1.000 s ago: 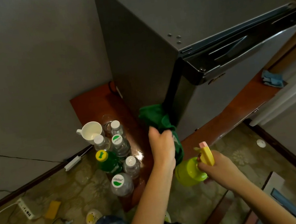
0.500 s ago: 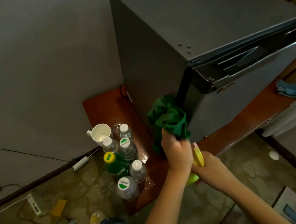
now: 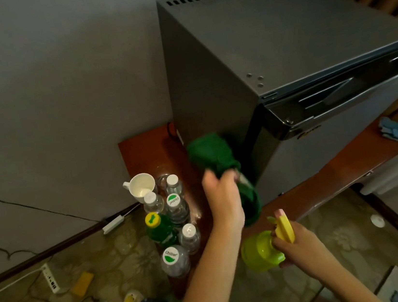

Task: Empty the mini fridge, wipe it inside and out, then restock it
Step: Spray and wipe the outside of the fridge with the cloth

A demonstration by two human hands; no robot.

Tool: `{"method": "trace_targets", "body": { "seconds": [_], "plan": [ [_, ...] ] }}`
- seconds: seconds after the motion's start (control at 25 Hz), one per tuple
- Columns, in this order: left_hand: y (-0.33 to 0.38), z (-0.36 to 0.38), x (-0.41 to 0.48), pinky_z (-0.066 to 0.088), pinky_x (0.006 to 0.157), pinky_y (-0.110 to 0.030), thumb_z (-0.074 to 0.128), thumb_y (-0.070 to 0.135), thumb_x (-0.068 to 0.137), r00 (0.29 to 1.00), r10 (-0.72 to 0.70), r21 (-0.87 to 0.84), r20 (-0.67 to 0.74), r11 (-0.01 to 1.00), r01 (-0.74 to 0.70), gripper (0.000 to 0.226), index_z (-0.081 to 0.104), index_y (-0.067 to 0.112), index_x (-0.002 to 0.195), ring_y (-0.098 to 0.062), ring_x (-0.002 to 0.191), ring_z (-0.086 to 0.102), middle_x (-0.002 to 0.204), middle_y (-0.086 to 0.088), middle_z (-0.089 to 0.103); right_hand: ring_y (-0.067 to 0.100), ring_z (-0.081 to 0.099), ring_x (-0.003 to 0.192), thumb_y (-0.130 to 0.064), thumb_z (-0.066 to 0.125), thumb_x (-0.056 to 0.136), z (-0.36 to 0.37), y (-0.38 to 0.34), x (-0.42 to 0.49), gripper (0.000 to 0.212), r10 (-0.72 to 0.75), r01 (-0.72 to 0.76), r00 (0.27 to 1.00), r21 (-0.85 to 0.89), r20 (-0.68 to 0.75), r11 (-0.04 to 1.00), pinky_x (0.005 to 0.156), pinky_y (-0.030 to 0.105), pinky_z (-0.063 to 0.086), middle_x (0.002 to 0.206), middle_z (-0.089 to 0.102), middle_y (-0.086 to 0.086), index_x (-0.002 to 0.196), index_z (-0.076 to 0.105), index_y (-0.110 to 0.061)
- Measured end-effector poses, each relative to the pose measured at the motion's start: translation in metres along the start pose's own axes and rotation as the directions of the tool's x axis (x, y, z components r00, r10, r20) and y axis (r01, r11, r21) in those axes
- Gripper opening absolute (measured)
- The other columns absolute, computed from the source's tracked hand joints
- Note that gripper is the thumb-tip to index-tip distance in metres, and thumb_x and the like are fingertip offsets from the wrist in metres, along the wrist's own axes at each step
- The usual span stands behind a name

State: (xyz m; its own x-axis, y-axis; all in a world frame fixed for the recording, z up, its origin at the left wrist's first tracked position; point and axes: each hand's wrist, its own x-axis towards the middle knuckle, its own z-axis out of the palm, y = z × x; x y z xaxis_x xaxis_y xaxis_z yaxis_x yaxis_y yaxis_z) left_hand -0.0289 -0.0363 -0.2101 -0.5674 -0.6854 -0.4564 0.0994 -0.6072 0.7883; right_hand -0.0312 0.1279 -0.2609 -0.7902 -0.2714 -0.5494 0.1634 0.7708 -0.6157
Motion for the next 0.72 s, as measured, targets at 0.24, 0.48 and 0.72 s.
{"method": "trace_targets", "body": {
  "seconds": [0.24,0.48,0.72],
  "plan": [
    [0.108,0.053,0.068,0.046,0.095,-0.041,0.048,0.0,0.084,0.917,0.352,0.091,0.187,0.924,-0.373,0.021,0.054,0.018,0.092,-0.024,0.096,0.056,0.087,0.0,0.058,0.023,0.069,0.064,-0.01,0.066,0.083,-0.003,0.005,-0.003,0.024,0.008,-0.007,1.0,0.109,-0.006,0.994,0.051,0.03,0.056,0.098,0.063,0.01,0.104,0.059,-0.016],
    [0.106,0.043,0.183,0.044,0.078,-0.035,0.036,0.002,0.092,0.996,0.06,0.367,0.062,0.927,-0.079,0.044,0.038,0.0,0.136,-0.027,0.093,0.052,0.106,-0.013,0.054,0.02,0.068,0.073,-0.008,0.068,0.08,0.002,0.014,0.003,0.031,0.062,-0.061,0.998,0.152,-0.002,0.987,0.051,0.032,0.056,0.103,0.064,0.004,0.109,0.06,-0.018],
    [0.072,0.02,0.264,0.051,0.076,-0.035,0.029,0.01,0.102,0.985,-0.171,0.421,-0.028,0.892,0.167,0.036,0.047,0.003,0.132,-0.022,0.076,0.054,0.106,-0.012,0.059,0.021,0.067,0.068,-0.014,0.075,0.07,0.025,0.012,0.006,0.026,0.117,-0.102,0.989,0.163,-0.086,0.981,0.061,0.042,0.058,0.087,0.065,0.005,0.088,0.062,-0.027]
  ]
}}
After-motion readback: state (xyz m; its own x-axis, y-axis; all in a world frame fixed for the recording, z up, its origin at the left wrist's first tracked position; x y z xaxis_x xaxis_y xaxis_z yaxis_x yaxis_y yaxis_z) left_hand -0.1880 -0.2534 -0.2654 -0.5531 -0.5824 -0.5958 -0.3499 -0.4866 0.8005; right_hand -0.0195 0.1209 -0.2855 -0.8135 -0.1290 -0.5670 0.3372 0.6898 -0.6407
